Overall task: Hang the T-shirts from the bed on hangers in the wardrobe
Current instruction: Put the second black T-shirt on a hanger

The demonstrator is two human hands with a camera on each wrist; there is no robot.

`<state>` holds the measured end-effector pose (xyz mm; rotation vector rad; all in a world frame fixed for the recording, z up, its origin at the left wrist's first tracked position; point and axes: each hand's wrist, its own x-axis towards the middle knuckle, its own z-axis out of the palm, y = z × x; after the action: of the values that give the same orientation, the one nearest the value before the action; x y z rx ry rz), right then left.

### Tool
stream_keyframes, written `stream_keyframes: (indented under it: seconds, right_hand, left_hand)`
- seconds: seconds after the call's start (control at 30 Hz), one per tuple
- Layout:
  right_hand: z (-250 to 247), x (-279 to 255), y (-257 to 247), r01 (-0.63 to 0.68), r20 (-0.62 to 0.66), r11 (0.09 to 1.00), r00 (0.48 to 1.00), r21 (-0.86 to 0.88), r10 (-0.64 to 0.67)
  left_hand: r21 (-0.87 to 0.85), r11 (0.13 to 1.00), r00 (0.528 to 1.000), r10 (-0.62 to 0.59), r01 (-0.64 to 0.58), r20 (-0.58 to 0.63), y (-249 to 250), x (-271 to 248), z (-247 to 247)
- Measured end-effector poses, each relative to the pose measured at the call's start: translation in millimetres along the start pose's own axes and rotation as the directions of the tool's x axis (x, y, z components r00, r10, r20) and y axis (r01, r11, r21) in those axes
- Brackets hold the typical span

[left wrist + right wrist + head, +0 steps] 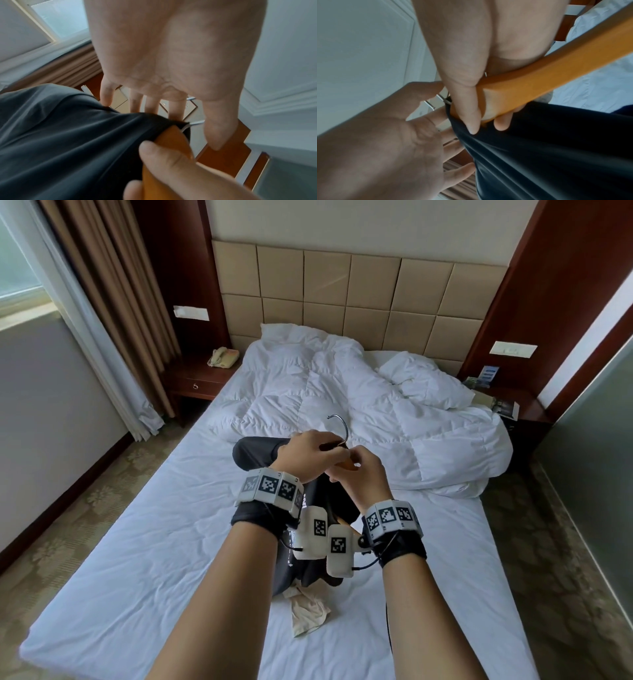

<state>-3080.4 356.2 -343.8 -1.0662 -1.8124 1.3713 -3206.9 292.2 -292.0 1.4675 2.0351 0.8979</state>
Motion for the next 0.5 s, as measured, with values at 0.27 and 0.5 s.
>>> stream_keyframes:
  seconds: [0.27, 0.5]
  right_hand:
    - [-34.6, 17.0, -25.2, 0.04, 0.049, 0.999, 0.998, -0.016, -0.039]
    - [-78.9, 32.3, -70.8, 0.194, 0.075, 0.979, 0.979, -0.056, -0.19]
  left_hand:
    - [0.275, 0.961, 0.997, -0.056, 0.037, 0.062, 43.4, 32.7, -8.8]
    - [0.294, 0.956, 0.975, -0.063, -0.002, 0.211, 98.7, 51.9, -38.4]
